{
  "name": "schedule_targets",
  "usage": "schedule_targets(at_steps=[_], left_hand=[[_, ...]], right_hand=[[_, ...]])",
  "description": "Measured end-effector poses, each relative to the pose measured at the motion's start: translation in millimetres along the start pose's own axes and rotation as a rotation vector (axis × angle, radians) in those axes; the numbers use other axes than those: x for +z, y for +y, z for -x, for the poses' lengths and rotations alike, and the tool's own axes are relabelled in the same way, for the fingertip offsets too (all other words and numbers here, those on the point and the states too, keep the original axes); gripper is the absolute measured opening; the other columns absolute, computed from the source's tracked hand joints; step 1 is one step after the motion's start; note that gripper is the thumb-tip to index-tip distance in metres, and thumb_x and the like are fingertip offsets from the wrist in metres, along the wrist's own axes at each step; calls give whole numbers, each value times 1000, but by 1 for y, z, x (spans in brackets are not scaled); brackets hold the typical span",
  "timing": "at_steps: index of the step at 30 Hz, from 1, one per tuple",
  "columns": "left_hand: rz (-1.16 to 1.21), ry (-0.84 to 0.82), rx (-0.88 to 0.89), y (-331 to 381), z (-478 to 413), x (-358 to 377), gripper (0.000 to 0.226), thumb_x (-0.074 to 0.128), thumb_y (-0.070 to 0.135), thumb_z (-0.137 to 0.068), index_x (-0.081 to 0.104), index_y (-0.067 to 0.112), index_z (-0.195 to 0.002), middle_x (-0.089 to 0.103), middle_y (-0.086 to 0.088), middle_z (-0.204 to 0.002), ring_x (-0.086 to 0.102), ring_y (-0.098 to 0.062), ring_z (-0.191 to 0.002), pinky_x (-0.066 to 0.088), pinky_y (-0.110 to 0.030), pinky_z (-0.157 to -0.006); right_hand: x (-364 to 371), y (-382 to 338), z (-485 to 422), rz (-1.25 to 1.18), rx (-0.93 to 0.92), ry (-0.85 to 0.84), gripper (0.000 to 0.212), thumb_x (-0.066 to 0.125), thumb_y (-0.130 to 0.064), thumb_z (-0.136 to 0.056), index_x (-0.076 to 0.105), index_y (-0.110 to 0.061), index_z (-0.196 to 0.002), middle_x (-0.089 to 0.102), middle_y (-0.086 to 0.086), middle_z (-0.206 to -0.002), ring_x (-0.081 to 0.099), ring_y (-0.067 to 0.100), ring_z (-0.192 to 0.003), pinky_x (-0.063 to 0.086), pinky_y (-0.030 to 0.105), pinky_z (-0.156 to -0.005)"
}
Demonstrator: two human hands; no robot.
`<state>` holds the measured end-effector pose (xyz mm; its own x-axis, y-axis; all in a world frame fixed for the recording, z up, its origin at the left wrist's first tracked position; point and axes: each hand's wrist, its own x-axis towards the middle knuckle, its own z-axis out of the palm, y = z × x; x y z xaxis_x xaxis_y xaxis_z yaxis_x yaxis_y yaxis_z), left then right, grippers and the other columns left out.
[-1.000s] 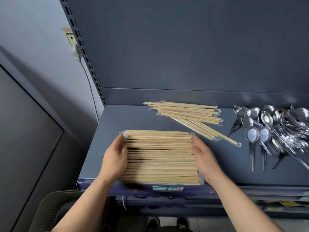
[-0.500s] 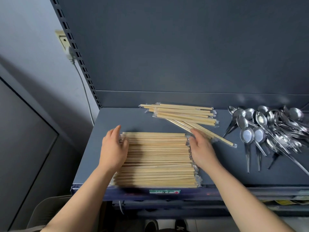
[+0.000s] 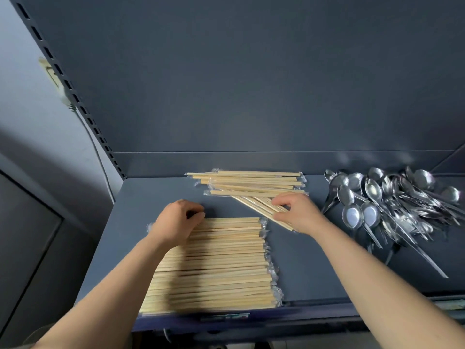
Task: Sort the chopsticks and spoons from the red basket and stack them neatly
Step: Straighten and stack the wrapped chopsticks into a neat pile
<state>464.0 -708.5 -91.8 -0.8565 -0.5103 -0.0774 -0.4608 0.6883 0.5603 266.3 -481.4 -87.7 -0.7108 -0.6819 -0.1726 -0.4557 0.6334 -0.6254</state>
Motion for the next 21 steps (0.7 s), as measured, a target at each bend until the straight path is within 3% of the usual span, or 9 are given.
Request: schedule_targets(at_steps=[3,7,11,15,17,18,21], left_hand=[[70,6,-2,15,-19,-2,23,57,22,-94,71,17,-111,70,3,-105,64,-18,-97,49,-29,-87],[58,-73,-1,24,-46,2,24,58,17,-93,70,20,-114,71,5,-104,63,-15,-90,44,-22,-79],[86,-27,9,30,-66,0,25,54,18,-94,72,30,-108,74,2,-96,68,-23,-84,54,-32,-76],[174,-13,-3,28,-77,-2,26,52,16,-96,69,25,-114,72,4,-105,68,-18,-91,55,-37,-84],[222,-3,-1,27,-78,-2,26,54,11,-96,69,18,-115,71,5,-109,65,-11,-96,49,-23,-87],[241,2,-14,26,-77,-2,26,55,9,-95,69,15,-116,70,5,-109,64,-8,-97,44,-16,-87],[322,32,-78,22,-74,0,23,59,11,-93,70,15,-113,72,5,-105,65,-9,-100,45,-22,-93]], right_hand=[[-4,1,-6,39,-95,-73,31,75,-6,-77,74,-14,-107,66,-11,-115,59,5,-109,43,26,-104],[-9,5,-11,74,-166,-120,31,74,-7,-78,75,-17,-107,61,-21,-113,56,-1,-110,40,22,-105],[-5,5,-21,91,-192,-167,37,73,-10,-81,72,-23,-115,61,-16,-129,52,0,-120,38,22,-107],[-4,0,-34,116,-245,-215,33,71,-10,-83,72,-20,-114,65,-11,-126,57,8,-118,42,26,-104],[-8,-1,-39,24,-219,-123,31,76,-19,-80,73,-23,-110,68,-11,-119,60,10,-110,47,35,-101],[-12,1,-41,-11,-203,-52,33,77,-23,-79,73,-24,-112,66,-13,-120,59,7,-110,46,33,-102],[-20,3,-50,25,-189,6,47,75,-28,-83,63,-19,-127,53,-8,-137,46,9,-126,28,19,-108]])
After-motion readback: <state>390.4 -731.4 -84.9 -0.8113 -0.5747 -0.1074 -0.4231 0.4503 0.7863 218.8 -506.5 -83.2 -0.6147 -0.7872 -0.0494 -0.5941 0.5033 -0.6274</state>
